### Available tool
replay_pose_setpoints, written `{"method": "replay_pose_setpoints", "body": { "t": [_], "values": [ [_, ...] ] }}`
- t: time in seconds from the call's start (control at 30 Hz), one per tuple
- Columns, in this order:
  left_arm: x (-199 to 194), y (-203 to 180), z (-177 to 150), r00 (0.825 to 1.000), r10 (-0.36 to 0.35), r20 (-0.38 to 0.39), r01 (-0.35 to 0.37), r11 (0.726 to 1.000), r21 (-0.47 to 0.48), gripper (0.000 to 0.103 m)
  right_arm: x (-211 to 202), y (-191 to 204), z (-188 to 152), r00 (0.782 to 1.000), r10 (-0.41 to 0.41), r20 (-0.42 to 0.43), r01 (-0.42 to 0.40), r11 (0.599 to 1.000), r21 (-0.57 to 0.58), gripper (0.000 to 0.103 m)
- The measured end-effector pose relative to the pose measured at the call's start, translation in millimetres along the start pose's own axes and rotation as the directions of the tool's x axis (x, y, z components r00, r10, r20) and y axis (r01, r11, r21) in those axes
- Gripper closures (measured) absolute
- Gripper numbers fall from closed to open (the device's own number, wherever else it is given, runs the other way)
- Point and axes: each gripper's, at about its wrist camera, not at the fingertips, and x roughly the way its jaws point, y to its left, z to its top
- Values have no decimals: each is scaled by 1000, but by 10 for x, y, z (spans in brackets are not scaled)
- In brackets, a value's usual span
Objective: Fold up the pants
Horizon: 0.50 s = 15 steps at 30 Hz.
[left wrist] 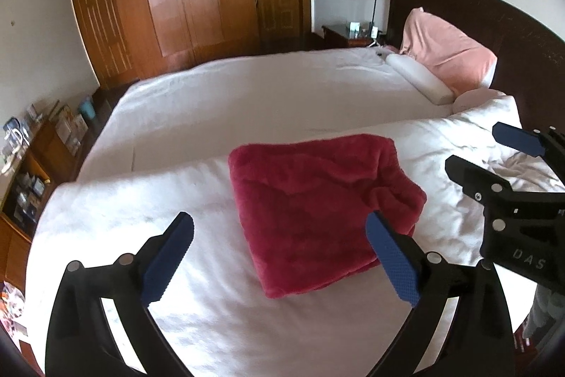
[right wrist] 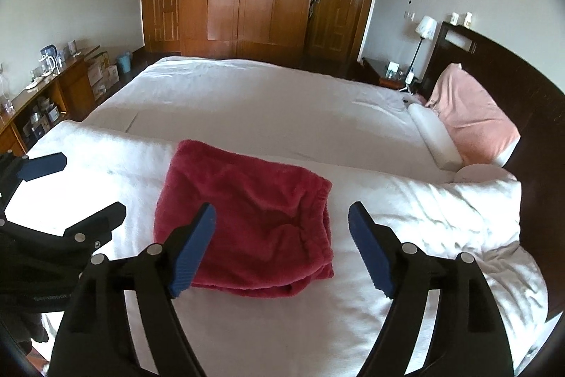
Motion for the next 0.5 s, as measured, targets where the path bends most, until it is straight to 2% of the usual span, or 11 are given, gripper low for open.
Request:
{"method": "replay_pose_setpoints", "body": {
  "t": [0.2, 0.33, 0.43, 0.5],
  "values": [
    [-142, 33, 32, 999, 50, 22, -50, 999, -12, 6, -164, 32, 17, 1000, -16, 13, 16, 1000, 9, 18],
    [-157, 80, 56, 993, 119, -3, -119, 993, -27, 6, -290, 62, 42, 998, -46, 34, 45, 999, 5, 6],
    [-156, 107, 68, 986, 167, -27, -168, 985, -37, 6, -345, 69, 55, 997, -62, 45, 62, 998, 7, 3],
    [-151, 128, 71, 984, 174, -44, -176, 983, -47, 6, -362, 69, 60, 997, -70, 40, 70, 998, 8, 3]
  ]
}}
